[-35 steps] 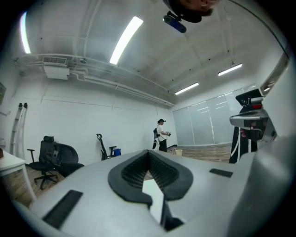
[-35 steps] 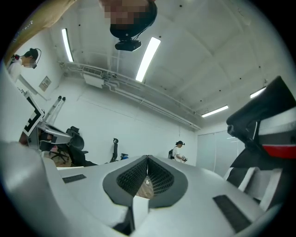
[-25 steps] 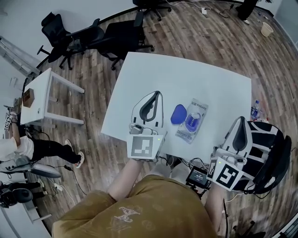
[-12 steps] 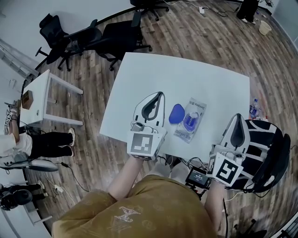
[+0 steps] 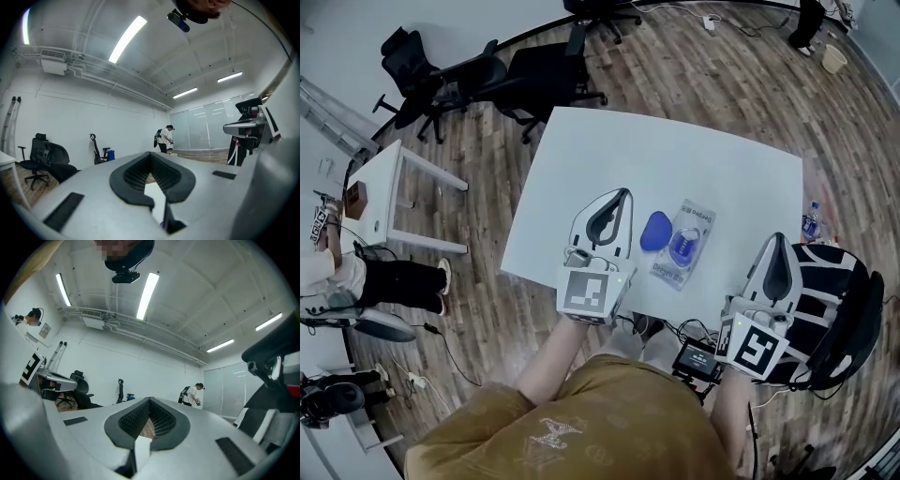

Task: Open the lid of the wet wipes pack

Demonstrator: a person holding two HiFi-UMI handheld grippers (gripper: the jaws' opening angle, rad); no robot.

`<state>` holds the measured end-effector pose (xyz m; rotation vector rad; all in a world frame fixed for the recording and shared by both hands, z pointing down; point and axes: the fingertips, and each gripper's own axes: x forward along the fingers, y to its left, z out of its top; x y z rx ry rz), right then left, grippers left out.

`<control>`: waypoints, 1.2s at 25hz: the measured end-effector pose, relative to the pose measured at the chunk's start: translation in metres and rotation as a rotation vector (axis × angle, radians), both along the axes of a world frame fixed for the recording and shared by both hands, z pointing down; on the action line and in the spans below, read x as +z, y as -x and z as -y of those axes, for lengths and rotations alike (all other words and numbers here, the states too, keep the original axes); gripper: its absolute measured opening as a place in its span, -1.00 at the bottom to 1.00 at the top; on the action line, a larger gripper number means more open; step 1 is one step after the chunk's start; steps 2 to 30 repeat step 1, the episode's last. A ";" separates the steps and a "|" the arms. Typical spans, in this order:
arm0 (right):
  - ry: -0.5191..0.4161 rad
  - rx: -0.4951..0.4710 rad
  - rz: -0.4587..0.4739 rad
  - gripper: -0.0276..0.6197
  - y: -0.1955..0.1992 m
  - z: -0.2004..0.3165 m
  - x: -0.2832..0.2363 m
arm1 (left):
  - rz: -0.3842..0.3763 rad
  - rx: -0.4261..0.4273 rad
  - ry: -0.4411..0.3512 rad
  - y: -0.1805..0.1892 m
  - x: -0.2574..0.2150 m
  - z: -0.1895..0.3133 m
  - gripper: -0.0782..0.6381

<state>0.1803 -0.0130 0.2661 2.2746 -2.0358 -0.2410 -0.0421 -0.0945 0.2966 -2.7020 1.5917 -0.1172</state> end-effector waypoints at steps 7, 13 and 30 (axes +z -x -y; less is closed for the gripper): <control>0.002 0.000 0.000 -0.89 0.000 -0.001 0.000 | 0.001 0.001 0.001 0.000 0.001 -0.001 -0.76; 0.002 0.000 0.000 -0.89 0.000 -0.001 0.000 | 0.001 0.001 0.001 0.000 0.001 -0.001 -0.76; 0.002 0.000 0.000 -0.89 0.000 -0.001 0.000 | 0.001 0.001 0.001 0.000 0.001 -0.001 -0.76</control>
